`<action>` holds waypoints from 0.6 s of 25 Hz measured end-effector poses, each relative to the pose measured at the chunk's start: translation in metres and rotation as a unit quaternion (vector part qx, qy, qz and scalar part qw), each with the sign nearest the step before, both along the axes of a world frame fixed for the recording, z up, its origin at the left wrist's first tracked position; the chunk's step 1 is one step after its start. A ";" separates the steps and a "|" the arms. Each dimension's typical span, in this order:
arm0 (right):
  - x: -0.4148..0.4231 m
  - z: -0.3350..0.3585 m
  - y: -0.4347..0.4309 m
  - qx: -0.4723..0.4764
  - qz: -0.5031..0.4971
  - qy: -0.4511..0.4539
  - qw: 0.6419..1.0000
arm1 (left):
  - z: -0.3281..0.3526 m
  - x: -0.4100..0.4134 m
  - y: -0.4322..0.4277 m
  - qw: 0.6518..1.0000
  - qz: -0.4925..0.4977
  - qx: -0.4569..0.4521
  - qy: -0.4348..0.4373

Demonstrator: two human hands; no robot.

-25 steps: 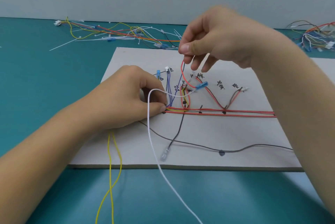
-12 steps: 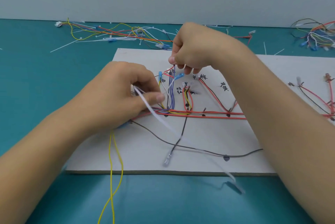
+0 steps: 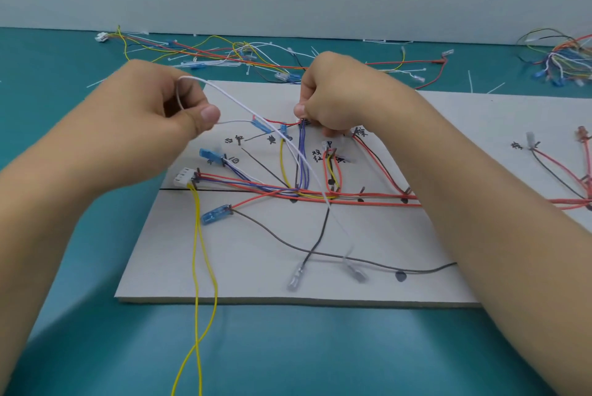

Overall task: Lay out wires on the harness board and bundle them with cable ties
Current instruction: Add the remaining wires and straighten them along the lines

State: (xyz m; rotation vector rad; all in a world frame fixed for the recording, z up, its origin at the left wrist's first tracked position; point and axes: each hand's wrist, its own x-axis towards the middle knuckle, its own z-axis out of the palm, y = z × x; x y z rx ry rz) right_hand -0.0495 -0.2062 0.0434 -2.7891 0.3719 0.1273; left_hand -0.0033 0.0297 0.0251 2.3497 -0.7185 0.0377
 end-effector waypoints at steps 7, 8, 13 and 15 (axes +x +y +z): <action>-0.001 -0.001 -0.003 0.058 -0.019 -0.007 0.998 | -0.006 0.012 0.008 0.996 0.048 0.046 0.057; -0.001 -0.001 -0.003 0.064 -0.023 -0.020 0.998 | -0.007 0.012 0.008 0.995 0.056 0.055 0.057; 0.003 0.006 0.011 0.065 0.046 -0.101 0.992 | -0.009 0.013 0.008 0.992 0.073 0.071 0.069; 0.001 0.006 0.020 0.075 0.112 -0.082 0.987 | -0.009 0.013 0.009 0.992 0.071 0.067 0.076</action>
